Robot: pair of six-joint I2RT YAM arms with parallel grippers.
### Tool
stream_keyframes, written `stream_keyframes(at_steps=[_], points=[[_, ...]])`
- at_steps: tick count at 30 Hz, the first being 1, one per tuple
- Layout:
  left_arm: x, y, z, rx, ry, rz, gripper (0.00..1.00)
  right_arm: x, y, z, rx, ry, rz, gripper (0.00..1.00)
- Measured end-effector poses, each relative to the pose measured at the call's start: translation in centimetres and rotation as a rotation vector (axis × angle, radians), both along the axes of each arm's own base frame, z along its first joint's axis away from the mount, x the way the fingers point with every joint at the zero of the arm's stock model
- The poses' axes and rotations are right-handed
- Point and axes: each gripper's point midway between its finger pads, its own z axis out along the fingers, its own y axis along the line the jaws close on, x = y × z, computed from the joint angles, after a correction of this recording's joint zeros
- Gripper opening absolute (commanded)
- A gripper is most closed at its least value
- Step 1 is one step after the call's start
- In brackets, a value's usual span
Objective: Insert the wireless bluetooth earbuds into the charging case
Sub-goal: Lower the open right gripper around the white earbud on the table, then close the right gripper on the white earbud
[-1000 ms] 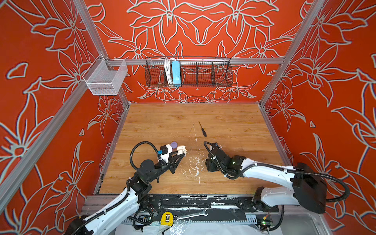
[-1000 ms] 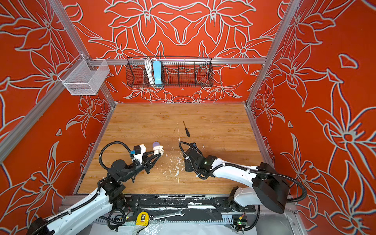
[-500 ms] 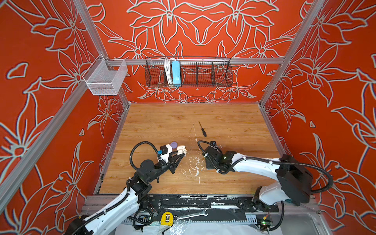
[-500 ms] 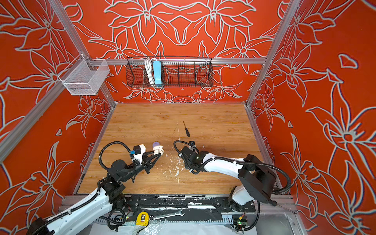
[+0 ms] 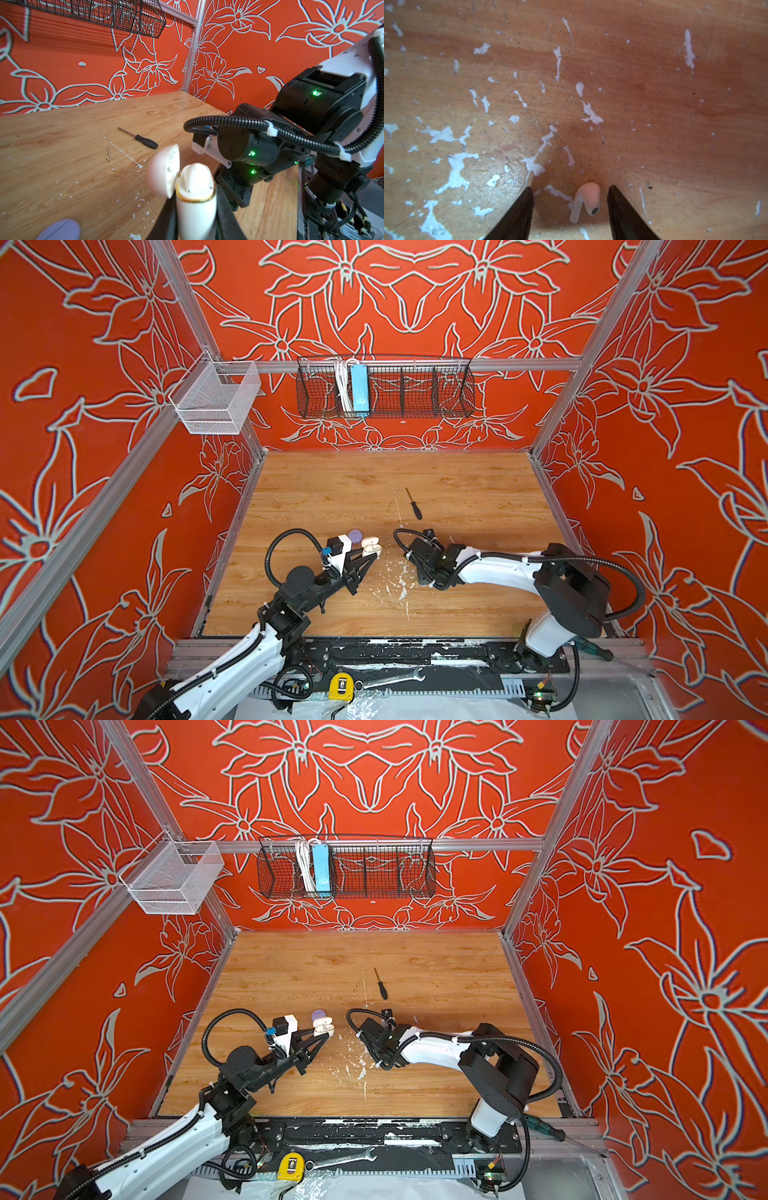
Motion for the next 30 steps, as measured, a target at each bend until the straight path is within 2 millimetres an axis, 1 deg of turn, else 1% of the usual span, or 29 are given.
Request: stream_keyframes(at_steps=[6, 8, 13, 22, 30], points=[[0.00, 0.00, 0.00, 0.000, 0.000, 0.000, 0.00, 0.14, -0.02, -0.01, 0.005, -0.001, -0.004, 0.56], [0.00, 0.00, 0.00, 0.000, 0.000, 0.000, 0.00, 0.23, -0.01, -0.09, 0.012, -0.001, -0.007, 0.54], [0.00, 0.00, 0.00, 0.000, 0.000, 0.000, 0.00, 0.38, 0.13, -0.24, 0.032, -0.012, -0.010, 0.44], [-0.04, 0.04, 0.14, -0.003, -0.005, 0.001, 0.00, 0.48, -0.20, -0.27, 0.057, -0.029, -0.022, 0.39], [-0.07, 0.06, 0.24, -0.005, -0.008, 0.001, 0.00, 0.64, -0.09, -0.32, 0.071, -0.038, -0.029, 0.31]])
